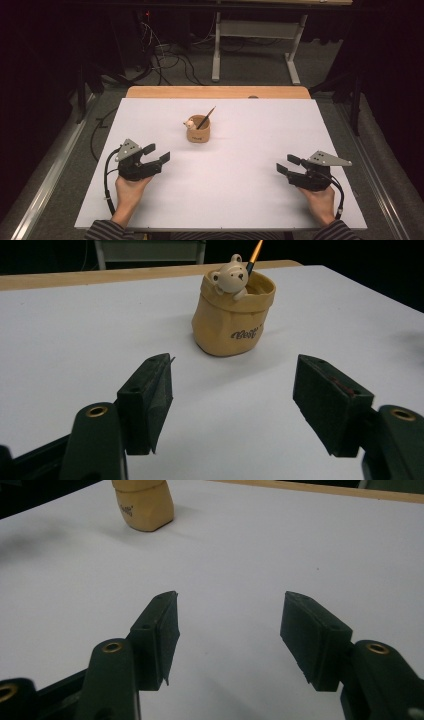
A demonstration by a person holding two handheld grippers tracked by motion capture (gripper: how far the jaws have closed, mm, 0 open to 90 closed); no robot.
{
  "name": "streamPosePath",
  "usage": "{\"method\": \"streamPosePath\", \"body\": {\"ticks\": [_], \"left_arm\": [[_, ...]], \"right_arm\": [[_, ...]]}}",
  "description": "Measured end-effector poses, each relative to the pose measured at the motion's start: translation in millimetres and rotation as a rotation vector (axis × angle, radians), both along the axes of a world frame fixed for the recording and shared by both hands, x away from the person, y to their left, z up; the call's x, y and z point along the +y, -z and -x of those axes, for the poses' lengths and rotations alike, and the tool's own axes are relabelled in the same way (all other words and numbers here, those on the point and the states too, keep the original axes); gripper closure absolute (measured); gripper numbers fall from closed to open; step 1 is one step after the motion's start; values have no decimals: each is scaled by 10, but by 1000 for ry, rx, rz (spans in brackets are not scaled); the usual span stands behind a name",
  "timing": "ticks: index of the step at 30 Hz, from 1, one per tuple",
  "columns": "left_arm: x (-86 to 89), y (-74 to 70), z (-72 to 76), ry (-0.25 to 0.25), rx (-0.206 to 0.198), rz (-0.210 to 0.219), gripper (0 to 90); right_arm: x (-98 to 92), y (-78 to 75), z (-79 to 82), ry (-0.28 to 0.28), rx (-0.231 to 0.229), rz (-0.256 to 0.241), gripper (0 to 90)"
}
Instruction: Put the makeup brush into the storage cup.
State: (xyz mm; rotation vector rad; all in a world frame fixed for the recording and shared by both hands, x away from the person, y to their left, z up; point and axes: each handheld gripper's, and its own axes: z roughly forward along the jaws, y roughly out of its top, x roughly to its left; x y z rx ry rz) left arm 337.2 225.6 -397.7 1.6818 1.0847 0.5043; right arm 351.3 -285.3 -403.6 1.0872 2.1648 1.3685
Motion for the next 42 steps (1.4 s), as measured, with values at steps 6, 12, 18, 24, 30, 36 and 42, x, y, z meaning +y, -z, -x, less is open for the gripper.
{"method": "streamPosePath", "body": {"ticks": [6, 12, 18, 24, 30, 36, 42], "left_arm": [[5, 30, -7, -6, 6, -3, 326], [22, 62, -17, -15, 15, -7, 327], [45, 101, -39, -31, 23, -17, 327], [55, 106, -42, -34, 20, -24, 326], [51, 111, -39, -26, 21, -16, 327], [42, 112, -40, -14, 23, -14, 327], [42, 113, -41, -9, 24, -11, 327]], "right_arm": [[-14, 7, -5, 1, 2, -1, 421], [-53, 8, -3, 17, 4, -8, 419], [-50, 17, -4, 14, 7, -4, 419], [-80, 22, 1, 31, 7, -3, 413], [-71, 30, -2, 35, 9, 7, 412], [-84, 34, 0, 47, 16, 7, 412], [-82, 34, 1, 50, 11, 6, 411]]}}
